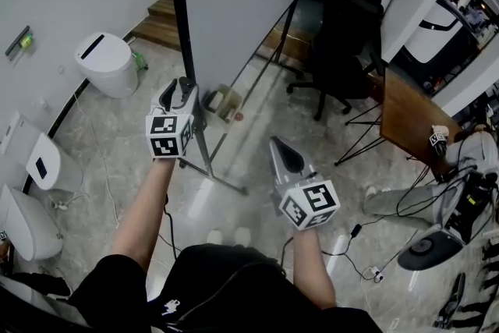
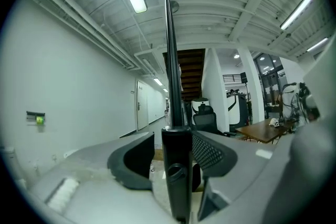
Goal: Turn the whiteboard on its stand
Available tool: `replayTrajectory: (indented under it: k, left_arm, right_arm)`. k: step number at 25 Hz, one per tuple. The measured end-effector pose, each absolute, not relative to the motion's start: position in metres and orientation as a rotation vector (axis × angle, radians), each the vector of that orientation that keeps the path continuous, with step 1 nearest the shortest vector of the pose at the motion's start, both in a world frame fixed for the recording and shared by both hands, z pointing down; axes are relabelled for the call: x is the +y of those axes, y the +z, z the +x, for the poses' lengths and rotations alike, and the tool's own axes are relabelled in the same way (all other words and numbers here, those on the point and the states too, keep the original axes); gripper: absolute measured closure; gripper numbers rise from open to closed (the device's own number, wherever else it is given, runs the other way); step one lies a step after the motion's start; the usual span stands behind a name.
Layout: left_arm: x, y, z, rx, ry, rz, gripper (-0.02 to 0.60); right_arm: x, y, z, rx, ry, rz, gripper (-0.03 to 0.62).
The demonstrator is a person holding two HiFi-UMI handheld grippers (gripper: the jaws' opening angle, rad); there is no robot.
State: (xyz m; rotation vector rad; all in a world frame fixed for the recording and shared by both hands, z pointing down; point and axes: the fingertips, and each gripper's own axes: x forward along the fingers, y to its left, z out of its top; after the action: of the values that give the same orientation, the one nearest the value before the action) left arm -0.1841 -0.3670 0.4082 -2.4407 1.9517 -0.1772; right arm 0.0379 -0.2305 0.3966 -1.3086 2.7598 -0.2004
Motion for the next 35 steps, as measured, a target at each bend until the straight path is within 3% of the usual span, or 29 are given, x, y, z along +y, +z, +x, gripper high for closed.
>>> replayTrajectory:
  k: [5,10,22,35]
  left_arm:
    - [-0.348,0.383,-0.183,1.897,-0.115,-2.423,0.349]
    - [-0.322,0.36,-0.164,1.817,-0.017,-2.452,0.446]
    - [-0.299,0.371,-0.102,1.662,0.001,-2.606,0.543]
    - [-0.279,0.386,-0.056,1.563,0.024,-2.738,0.577]
  right_arm:
    - [-0.226,0.393,0.026,2.769,-0.192,-1.277,0.585]
    - [-0.221,0.389,0.027,2.757,-0.171,-1.284,0.585]
    - [-0.211,0.38,0.06,2.681,-0.133,-1.412,0.585]
    - [-0.204,0.384,0.084,2.669,-0.101,-1.515,0.585]
